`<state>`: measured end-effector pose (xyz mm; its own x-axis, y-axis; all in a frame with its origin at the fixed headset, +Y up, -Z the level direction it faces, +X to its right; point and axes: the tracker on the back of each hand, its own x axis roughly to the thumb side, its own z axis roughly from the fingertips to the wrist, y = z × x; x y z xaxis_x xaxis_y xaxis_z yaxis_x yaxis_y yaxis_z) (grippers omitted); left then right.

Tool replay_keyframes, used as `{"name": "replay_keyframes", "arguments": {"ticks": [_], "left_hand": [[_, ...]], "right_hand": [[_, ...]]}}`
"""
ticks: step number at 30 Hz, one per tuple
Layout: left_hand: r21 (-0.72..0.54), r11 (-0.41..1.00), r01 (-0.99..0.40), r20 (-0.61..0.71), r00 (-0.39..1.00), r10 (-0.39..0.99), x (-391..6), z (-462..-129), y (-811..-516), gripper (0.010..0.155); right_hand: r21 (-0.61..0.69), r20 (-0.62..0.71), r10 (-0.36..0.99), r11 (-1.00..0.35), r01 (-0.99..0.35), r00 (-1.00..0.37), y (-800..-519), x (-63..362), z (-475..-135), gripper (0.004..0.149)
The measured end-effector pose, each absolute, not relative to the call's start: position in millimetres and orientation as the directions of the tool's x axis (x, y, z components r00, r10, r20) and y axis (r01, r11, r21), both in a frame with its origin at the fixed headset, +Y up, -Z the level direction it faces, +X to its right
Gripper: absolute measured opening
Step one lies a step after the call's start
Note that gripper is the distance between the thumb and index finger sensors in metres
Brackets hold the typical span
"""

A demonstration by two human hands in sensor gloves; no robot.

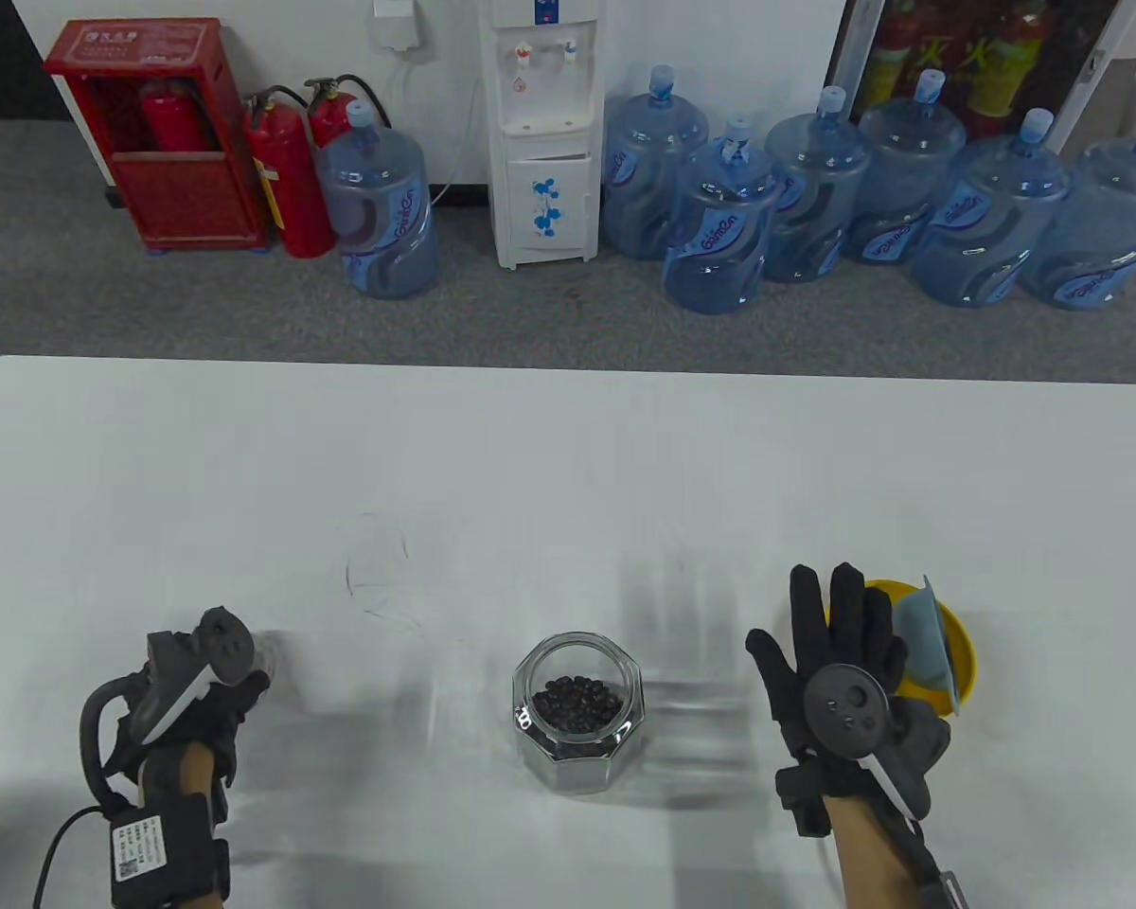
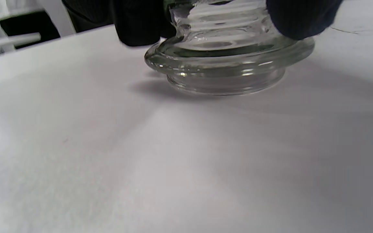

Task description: Transfer coffee beans through funnel into glass jar

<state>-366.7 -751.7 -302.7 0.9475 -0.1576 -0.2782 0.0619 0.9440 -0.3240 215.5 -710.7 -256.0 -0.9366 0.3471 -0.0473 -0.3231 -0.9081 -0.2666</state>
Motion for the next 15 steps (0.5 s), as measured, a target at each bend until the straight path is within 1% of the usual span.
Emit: {"name": "replay_keyframes", "arguments": {"ticks": [6,10,12,15], "left_hand": [[-0.246,0.965,0.086,-0.236,0.961,-0.145,-366,-302,-753,0.08],[-0.225,0.972,0.064,-0.198,0.974,-0.11,-366,-300,-748,0.08],[-0.181,0.982,0.058,-0.142,0.986,-0.084,-364,-298,-740,0.08],[-0.086,0.996,0.007,-0.028,1.0,-0.01,-354,-291,-720,0.08]], "right_hand": [[-0.264,-0.05,0.355,-0.906,-0.33,-0.934,-711,216,-256,0.073],[-0.267,-0.054,0.363,-0.903,-0.337,-0.93,-710,218,-256,0.073],[-0.268,-0.056,0.369,-0.901,-0.342,-0.928,-710,218,-256,0.073],[-0.268,-0.054,0.373,-0.899,-0.347,-0.926,-711,218,-257,0.073]]}}
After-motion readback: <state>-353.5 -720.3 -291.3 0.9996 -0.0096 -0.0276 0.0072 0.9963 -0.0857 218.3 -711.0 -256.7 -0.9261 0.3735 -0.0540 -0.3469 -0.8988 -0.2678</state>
